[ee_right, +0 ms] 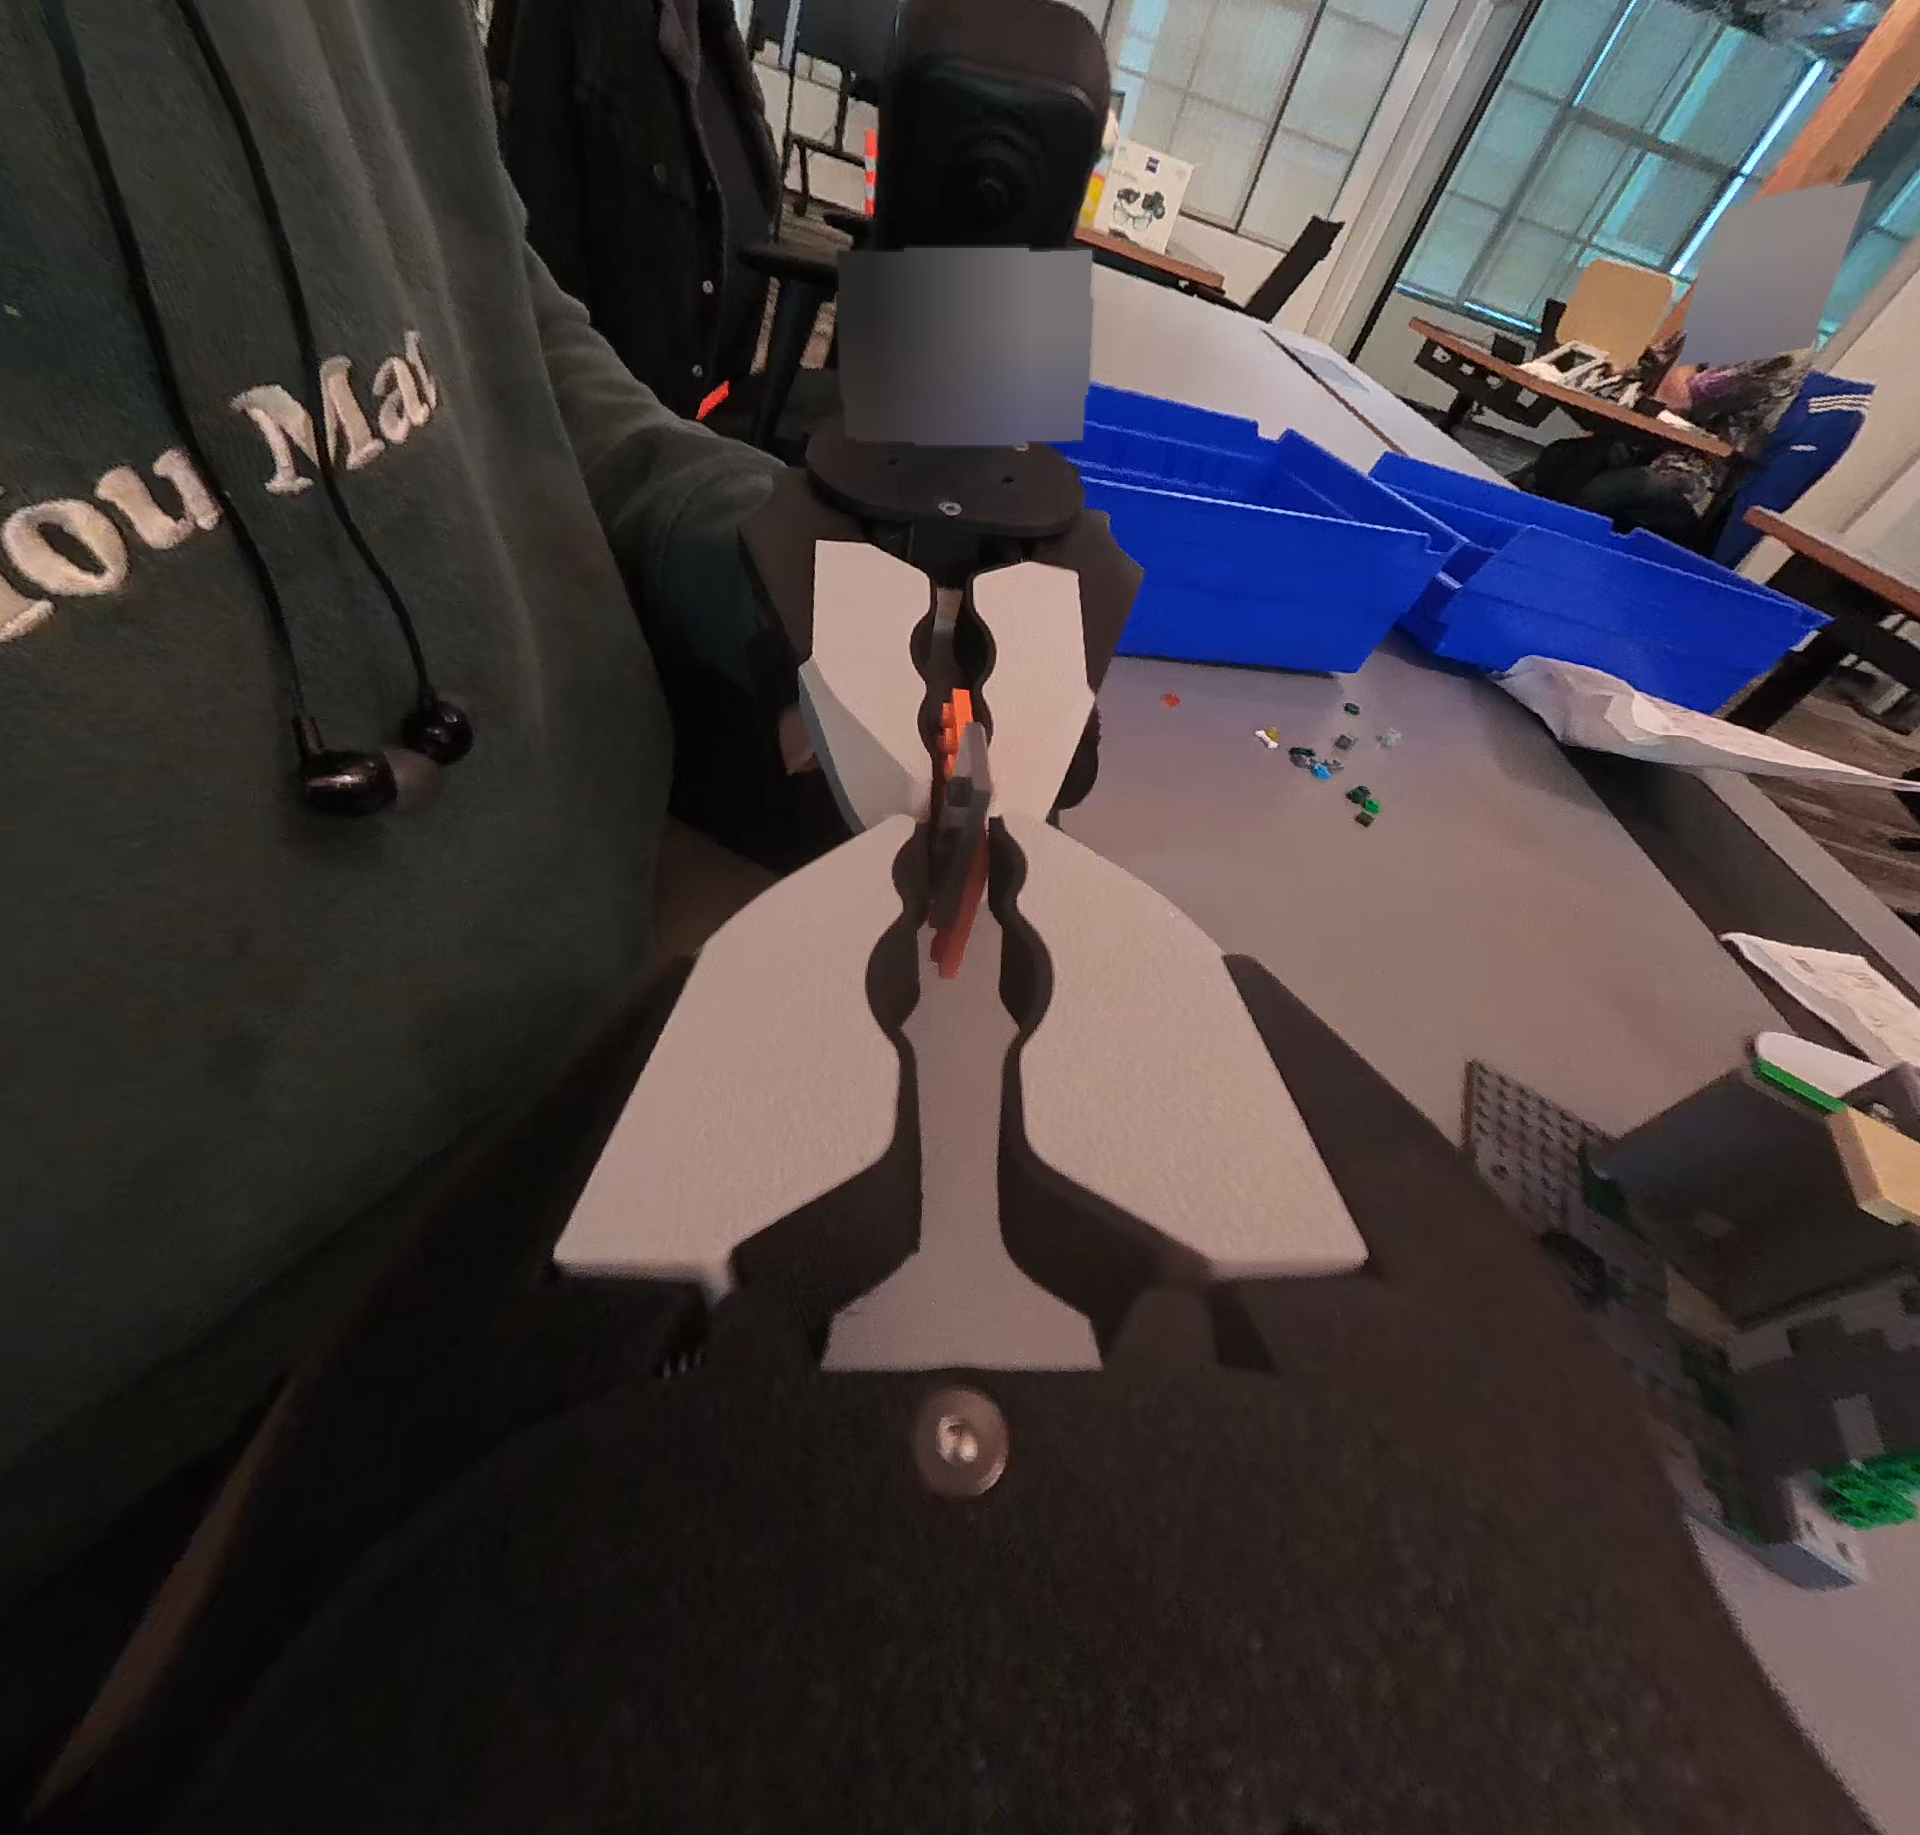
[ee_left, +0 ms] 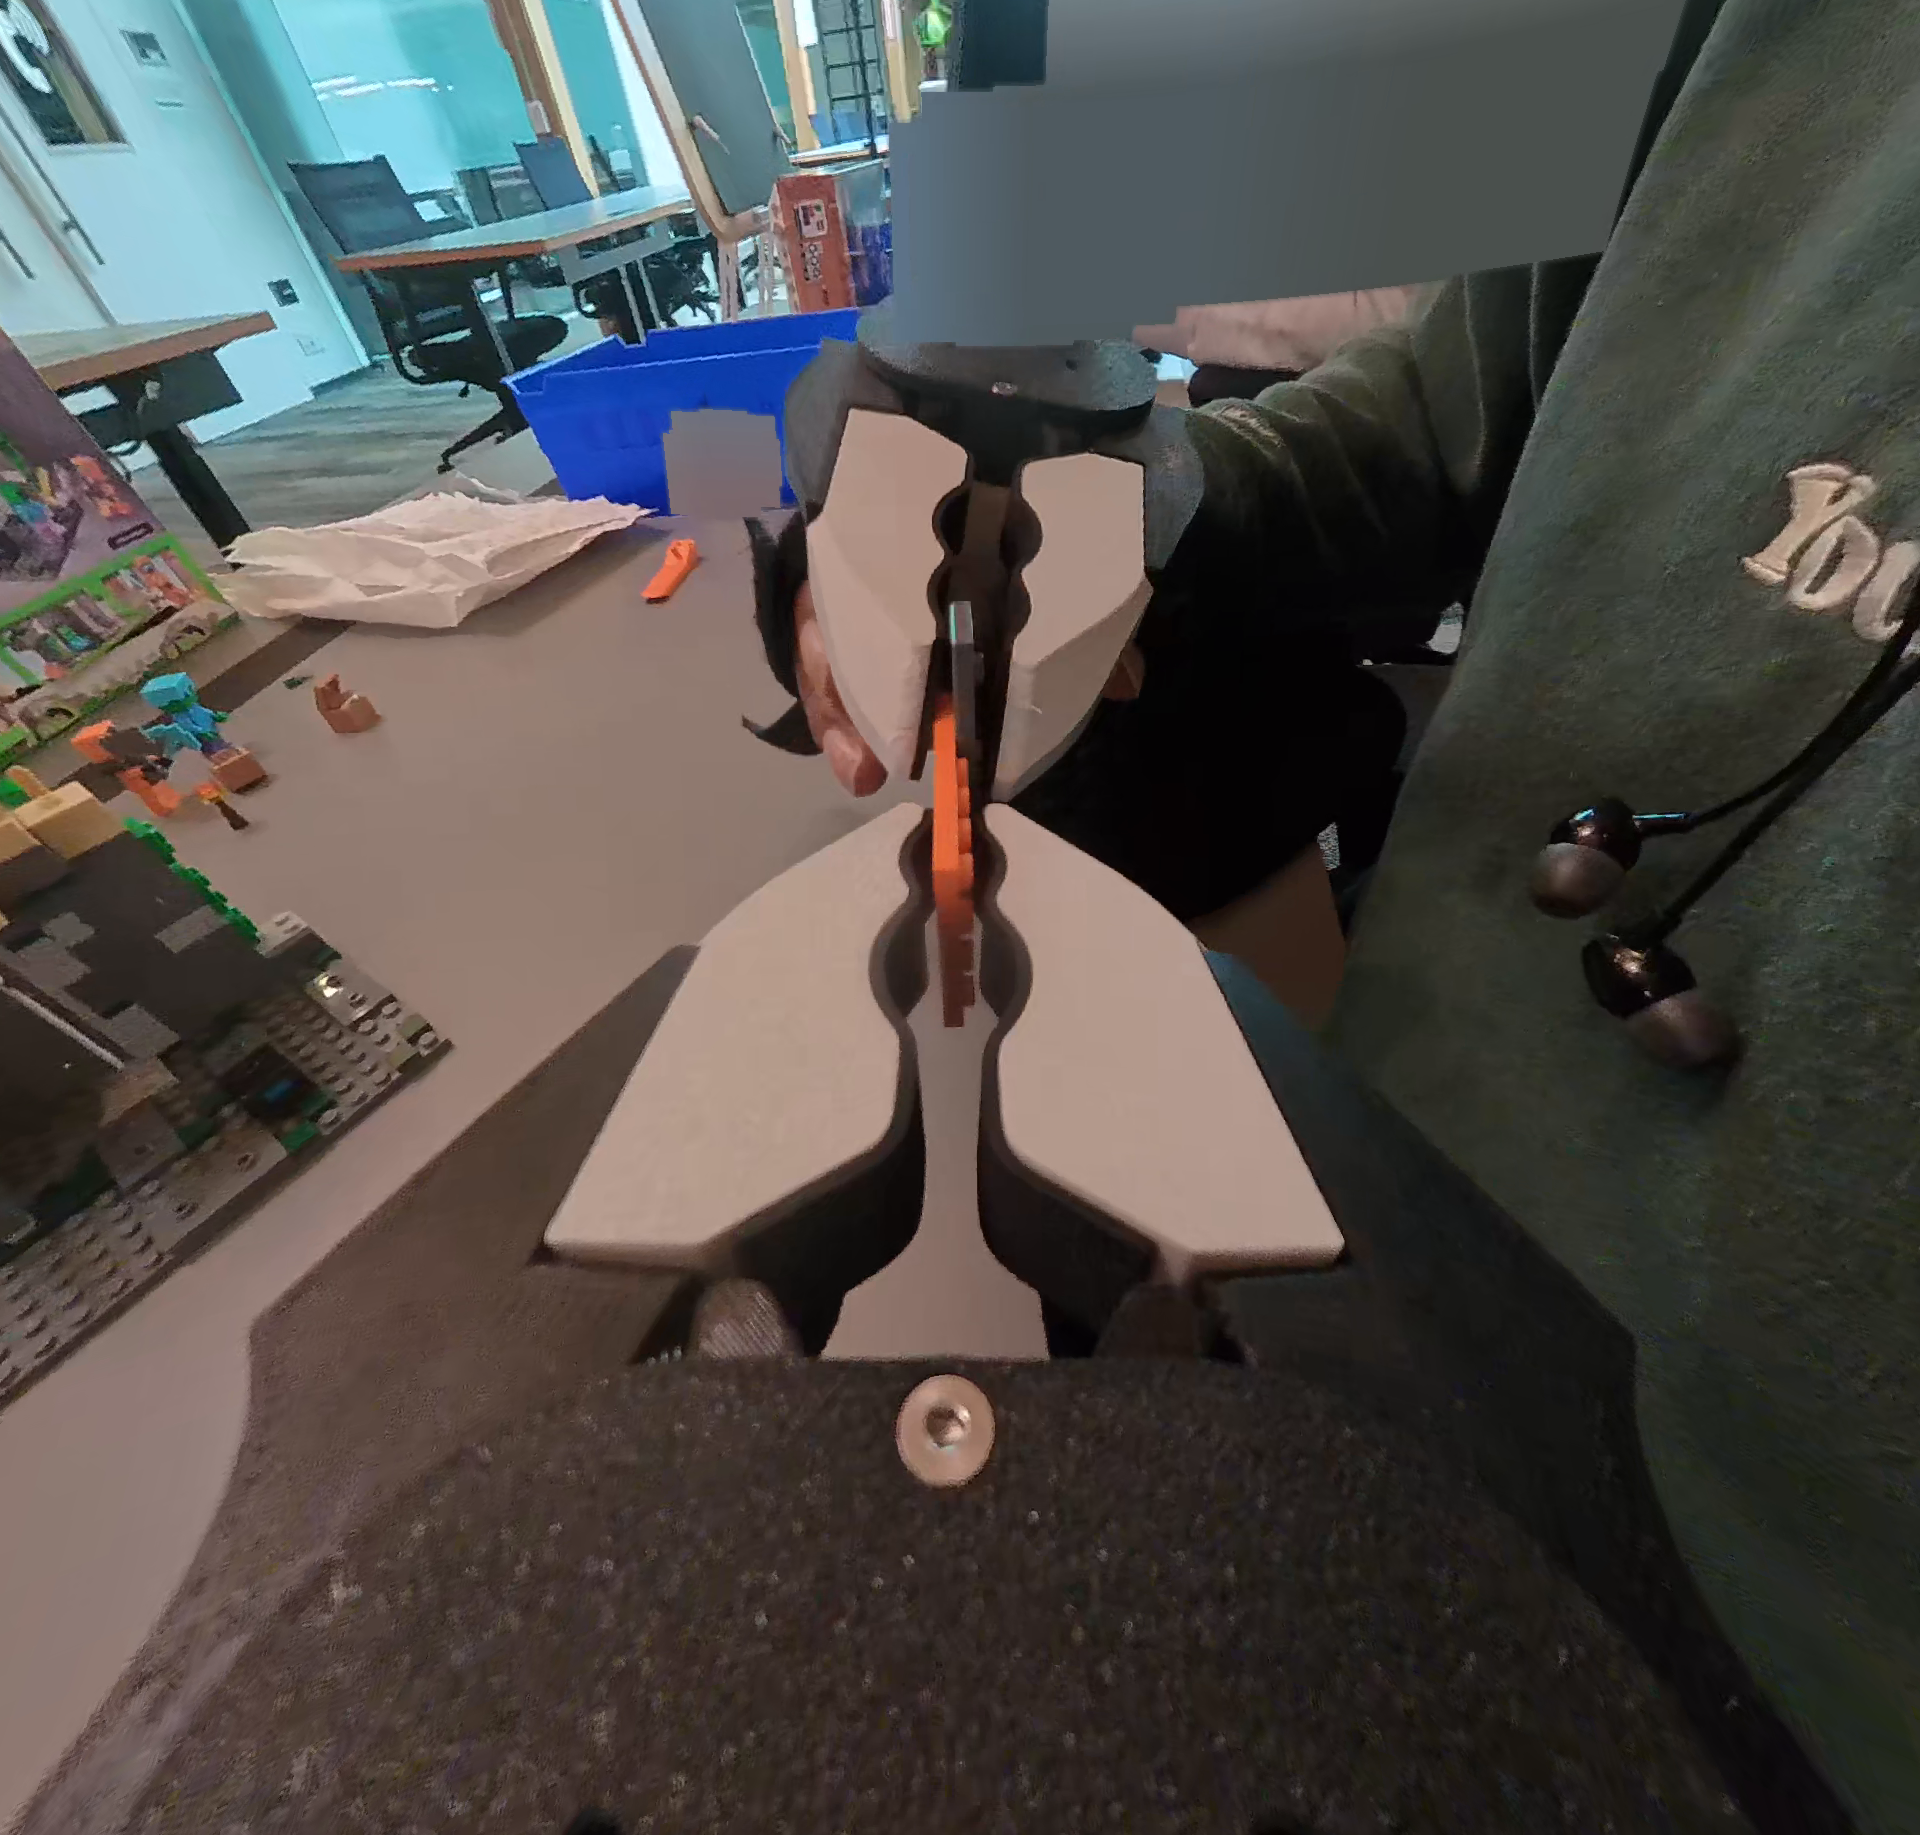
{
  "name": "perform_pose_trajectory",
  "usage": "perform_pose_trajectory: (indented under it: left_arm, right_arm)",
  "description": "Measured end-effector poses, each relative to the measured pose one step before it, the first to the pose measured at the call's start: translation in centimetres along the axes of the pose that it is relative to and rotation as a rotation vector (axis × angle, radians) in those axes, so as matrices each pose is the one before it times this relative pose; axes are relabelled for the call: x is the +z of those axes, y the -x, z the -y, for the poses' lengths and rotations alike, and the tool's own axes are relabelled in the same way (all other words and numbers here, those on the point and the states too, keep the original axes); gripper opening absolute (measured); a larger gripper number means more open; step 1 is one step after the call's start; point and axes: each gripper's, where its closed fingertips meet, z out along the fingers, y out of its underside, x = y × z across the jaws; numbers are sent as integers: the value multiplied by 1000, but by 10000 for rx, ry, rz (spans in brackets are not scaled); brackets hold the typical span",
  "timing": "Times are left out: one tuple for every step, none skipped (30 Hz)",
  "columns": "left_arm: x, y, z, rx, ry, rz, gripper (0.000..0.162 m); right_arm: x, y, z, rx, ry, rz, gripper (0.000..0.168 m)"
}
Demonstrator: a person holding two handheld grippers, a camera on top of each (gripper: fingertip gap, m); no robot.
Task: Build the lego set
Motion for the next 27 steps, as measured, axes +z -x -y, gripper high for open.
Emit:
perform_pose_trajectory:
  left_arm:
    - [3,-105,131,37,-58,-93,5]
    - [8,-78,90,95,-51,-55,5]
    - [37,-17,-3,139,3,7,5]
    - [18,68,-30,143,17,73,5]
    - [5,141,-27,62,21,111,5]
    - [17,32,-28,-70,26,9,6]
    - [-7,211,-3,-139,-11,100,7]
    - [-25,220,7,-68,-22,120,8]
    - [-15,93,10,-17,-14,62,9]
    - [8,109,-45,-6,22,94,11]
    - [-14,202,-107,-21,59,144,15]
    - [-25,175,-214,-28,127,95,17]
    - [-47,110,-189,-46,93,46,17]
    - [-33,24,-134,-19,47,21,18]
    - [-57,-316,-28,47,-23,-155,10]
    - [2,-281,-92,69,47,-98,7]
    - [18,-83,-166,84,92,4,6]
    - [8,14,-162,-11,91,30,6]
    - [-18,-38,-96,-73,37,-39,6]
    - [-37,-36,-102,-148,28,-86,5]
    - [-10,29,-116,-213,33,-58,5]
    - [-7,-40,-66,-240,-6,-110,5]
    - [-9,-73,35,-291,-62,-161,5]
    - [-3,45,132,-363,-110,-108,5]
    - [24,45,171,-452,-118,-150,5]
    - [48,-5,31,-551,-33,-250,5]
    - [13,264,11,-584,-35,-88,5]
  right_arm:
    - [-39,102,150,203,-141,102,9]
    - [-40,92,76,215,-78,101,9]
    - [-19,50,-10,150,11,56,8]
    - [-10,-17,-55,40,49,-15,8]
    - [8,-33,-78,-49,53,-58,7]
    - [13,-61,-60,-84,36,-84,7]
    - [5,-154,-57,-101,-1,-145,7]
    - [12,-109,-34,-107,-26,-114,7]
    - [15,-20,-49,-100,11,-37,7]
    - [30,19,-122,-115,99,-20,7]
    - [43,-15,-197,-117,176,-43,7]
    - [52,-56,-265,-30,214,-38,7]
    - [41,-33,-233,56,183,5,7]
    - [41,4,-138,49,86,27,7]
    - [40,43,-84,-9,41,23,7]
    - [56,122,-84,-4,45,77,7]
    - [40,62,-142,44,85,34,7]
    - [40,-42,-134,26,37,-59,8]
    - [58,-9,-72,34,-43,-66,8]
    - [54,-28,-75,103,-49,-59,9]
    - [39,-85,-81,155,-39,-61,9]
    - [15,-46,-14,179,-72,-11,10]
    - [-16,-50,95,241,-129,18,10]
    - [-32,-158,238,348,-208,-9,11]
    - [-69,-184,370,429,-288,21,12]
    - [-161,-229,412,422,-282,46,16]
    - [-262,-328,357,287,-197,1,17]
